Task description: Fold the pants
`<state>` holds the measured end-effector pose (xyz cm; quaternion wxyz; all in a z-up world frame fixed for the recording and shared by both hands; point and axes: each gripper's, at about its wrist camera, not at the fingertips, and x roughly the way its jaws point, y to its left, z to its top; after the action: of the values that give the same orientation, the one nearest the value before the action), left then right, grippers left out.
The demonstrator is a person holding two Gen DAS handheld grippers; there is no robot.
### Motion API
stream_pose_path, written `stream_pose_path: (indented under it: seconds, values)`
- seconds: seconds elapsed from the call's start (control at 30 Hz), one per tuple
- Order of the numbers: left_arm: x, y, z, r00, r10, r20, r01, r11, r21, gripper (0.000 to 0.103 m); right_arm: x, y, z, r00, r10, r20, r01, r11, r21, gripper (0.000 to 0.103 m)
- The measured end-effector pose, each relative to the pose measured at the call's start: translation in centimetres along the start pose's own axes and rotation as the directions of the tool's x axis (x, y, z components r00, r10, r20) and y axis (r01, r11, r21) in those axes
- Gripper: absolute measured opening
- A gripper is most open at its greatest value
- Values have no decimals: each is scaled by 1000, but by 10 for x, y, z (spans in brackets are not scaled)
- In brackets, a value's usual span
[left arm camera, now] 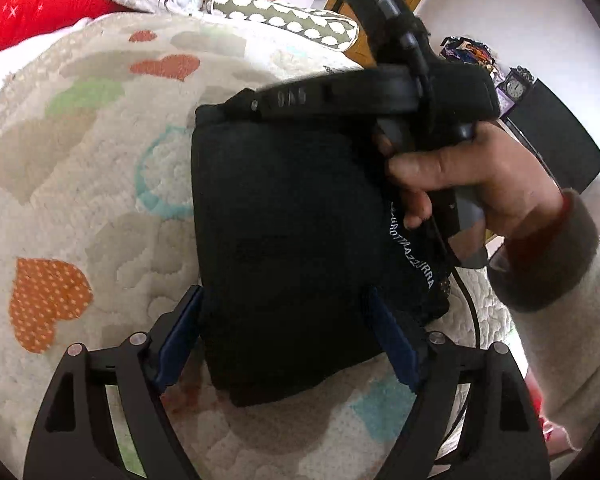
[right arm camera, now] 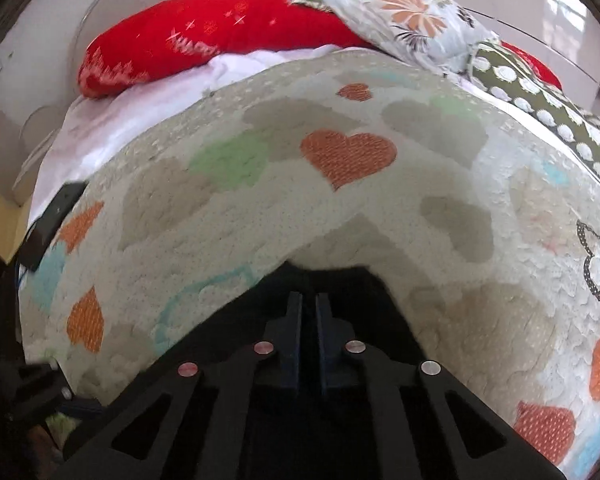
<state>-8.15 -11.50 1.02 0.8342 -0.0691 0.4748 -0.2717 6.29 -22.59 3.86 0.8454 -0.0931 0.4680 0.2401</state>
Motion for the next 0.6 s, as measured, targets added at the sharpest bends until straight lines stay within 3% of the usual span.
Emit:
stream_pose_path:
  seconds: [0.2, 0.3, 0.37, 0.47, 0.6]
  values:
    - [-2, -5, 0, 1000, 21, -6, -21, 1000, 7, 83, 11, -12, 2, 1000, -1, 13, 1, 998, 59, 1]
    - [-11, -9, 2, 999, 43, -11, -43, 999, 10, 83, -17, -21, 0, 998, -17, 61, 9, 992, 129, 14]
    - [-20, -14, 4, 998, 67, 16, -67, 997, 26, 83, -40, -25, -7, 995, -34, 89, 20, 988, 155, 36]
    - [-37, -18, 11, 992, 107, 64, -110, 993, 45, 83, -82, -20, -28, 984, -82, 157, 58, 986, 153, 44]
    - [-44, -23, 23, 987, 125, 103, -130, 990, 45, 83, -110, -16, -63, 978, -108, 176, 72, 977, 199, 44]
